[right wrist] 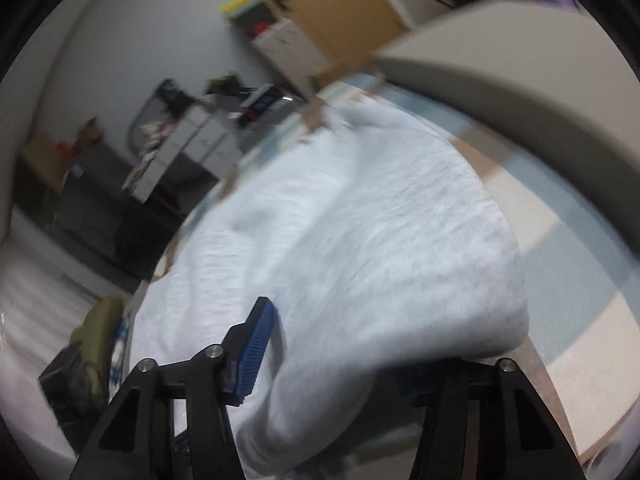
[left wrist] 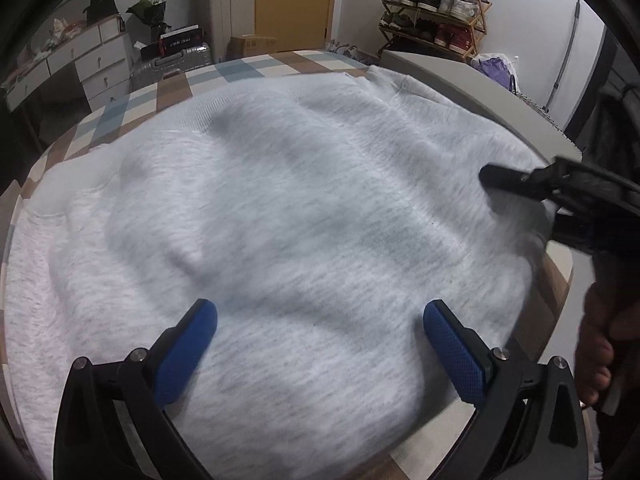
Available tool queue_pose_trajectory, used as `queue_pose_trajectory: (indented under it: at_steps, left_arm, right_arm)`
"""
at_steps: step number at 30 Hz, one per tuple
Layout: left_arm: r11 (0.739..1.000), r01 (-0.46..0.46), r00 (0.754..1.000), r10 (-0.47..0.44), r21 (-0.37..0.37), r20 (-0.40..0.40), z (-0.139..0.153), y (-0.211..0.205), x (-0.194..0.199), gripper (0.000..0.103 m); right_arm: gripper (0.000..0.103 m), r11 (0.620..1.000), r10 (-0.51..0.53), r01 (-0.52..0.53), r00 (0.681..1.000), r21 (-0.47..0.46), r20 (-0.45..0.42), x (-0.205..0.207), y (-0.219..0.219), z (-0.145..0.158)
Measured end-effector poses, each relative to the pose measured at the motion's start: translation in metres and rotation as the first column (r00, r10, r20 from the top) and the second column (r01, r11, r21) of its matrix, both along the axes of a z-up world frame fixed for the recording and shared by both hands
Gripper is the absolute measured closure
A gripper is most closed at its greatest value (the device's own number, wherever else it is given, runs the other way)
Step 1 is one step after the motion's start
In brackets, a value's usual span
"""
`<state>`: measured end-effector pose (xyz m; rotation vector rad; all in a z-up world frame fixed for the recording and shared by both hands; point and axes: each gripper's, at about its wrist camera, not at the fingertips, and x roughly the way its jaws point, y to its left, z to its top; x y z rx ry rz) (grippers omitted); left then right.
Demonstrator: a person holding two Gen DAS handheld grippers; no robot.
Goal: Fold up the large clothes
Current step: 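Grasp the hoodie edge with the right tool and fold it over the body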
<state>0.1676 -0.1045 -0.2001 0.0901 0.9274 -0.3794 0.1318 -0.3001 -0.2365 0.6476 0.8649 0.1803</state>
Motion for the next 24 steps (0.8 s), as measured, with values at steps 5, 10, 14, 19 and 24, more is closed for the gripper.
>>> queue_pose_trajectory:
  at_steps: [5,10,14,19,24]
  left_arm:
    - [0.974,-0.145,0.982,0.121,0.176,0.142,0.007,0.009,0.003,0.003]
    - [0.988,-0.123,0.992,0.122,0.094,0.019,-0.012,0.014,0.019,0.003]
    - [0.987,-0.106,0.994,0.105,0.119,0.009,-0.014,0.003,0.019,0.003]
    - [0.989,-0.090,0.996,0.091,0.117,0.000,-0.013,-0.001,0.024,0.003]
    - [0.989,-0.065,0.998,0.064,0.134,0.009,-0.012,-0.019,0.023,0.003]
  right_arm:
    - [0.068,0.998,-0.056,0.056,0.998,-0.039,0.012,0.010,-0.004,0.000]
    - [0.078,0.995,0.034,-0.022,0.992,-0.100,0.121,0.008,0.001,0.013]
    - [0.081,0.989,0.083,-0.061,0.984,-0.138,0.161,0.002,-0.001,0.018]
    - [0.085,0.977,0.118,-0.075,0.970,-0.200,0.211,-0.004,0.001,0.026]
    - [0.086,0.969,0.117,-0.057,0.964,-0.241,0.240,-0.007,-0.003,0.034]
